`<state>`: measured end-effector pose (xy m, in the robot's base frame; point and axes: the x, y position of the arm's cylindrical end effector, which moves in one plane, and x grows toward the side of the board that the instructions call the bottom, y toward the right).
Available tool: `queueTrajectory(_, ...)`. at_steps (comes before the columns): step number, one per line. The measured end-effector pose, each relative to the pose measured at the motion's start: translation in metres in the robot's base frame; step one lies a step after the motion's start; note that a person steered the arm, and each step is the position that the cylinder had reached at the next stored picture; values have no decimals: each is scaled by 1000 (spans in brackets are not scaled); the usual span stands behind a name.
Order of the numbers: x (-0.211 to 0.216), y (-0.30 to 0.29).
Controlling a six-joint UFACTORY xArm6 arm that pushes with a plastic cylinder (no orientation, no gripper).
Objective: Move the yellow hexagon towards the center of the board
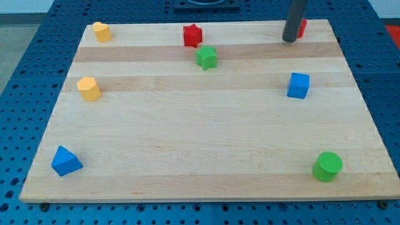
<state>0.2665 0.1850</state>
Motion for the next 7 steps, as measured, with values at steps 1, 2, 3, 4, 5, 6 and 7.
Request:
queueTrajectory(1,13,-17)
queueTrajectory(2,59,-47)
queueTrajectory(3,108,-87)
queueTrajectory(4,139,-163)
queueTrajectory(5,162,-257)
queueTrajectory(6,201,-356)
queueTrajectory(7,210,-461)
